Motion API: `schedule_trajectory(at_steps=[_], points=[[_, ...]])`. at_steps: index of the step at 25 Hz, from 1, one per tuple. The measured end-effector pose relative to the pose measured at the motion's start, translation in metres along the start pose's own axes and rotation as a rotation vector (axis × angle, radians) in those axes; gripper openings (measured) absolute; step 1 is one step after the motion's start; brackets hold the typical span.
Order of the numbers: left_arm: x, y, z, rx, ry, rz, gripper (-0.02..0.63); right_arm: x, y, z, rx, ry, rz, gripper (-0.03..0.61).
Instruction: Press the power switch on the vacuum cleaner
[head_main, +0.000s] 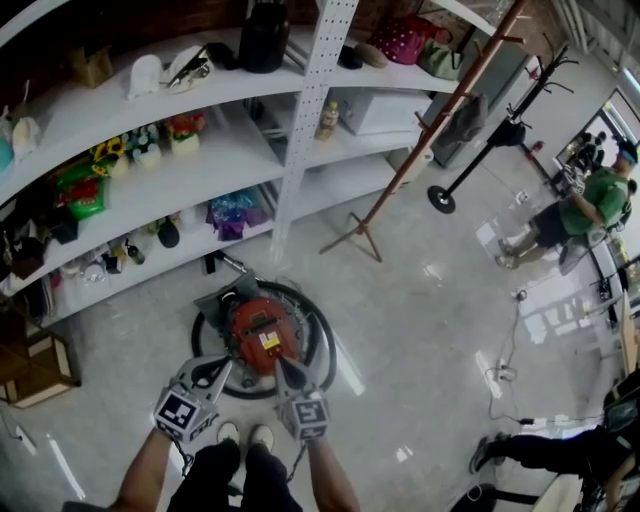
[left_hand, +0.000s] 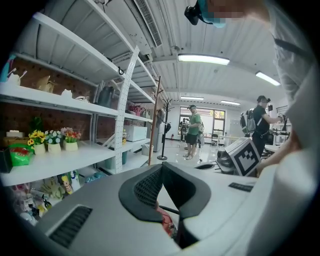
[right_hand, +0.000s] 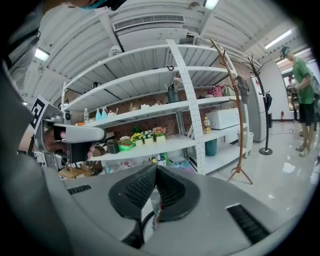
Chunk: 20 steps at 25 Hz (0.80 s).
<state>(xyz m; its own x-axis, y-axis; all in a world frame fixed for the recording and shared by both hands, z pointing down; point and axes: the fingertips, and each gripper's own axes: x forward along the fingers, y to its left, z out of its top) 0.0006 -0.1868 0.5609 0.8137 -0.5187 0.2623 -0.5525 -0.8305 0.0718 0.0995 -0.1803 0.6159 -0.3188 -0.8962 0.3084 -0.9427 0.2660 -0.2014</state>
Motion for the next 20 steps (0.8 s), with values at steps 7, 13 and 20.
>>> schedule_trajectory(at_steps=[7,13,20], points=[[-0.012,-0.013,0.028,-0.017,-0.025,-0.019,0.009,-0.020,0.010,0.026,-0.009,-0.013,-0.013,0.011],[-0.021,-0.022,0.046,-0.015,-0.019,-0.035,0.008,-0.036,0.011,0.047,-0.022,-0.020,-0.030,0.011],[-0.029,-0.027,0.070,0.003,-0.037,-0.049,0.009,-0.052,0.015,0.072,-0.017,-0.038,-0.050,0.011]])
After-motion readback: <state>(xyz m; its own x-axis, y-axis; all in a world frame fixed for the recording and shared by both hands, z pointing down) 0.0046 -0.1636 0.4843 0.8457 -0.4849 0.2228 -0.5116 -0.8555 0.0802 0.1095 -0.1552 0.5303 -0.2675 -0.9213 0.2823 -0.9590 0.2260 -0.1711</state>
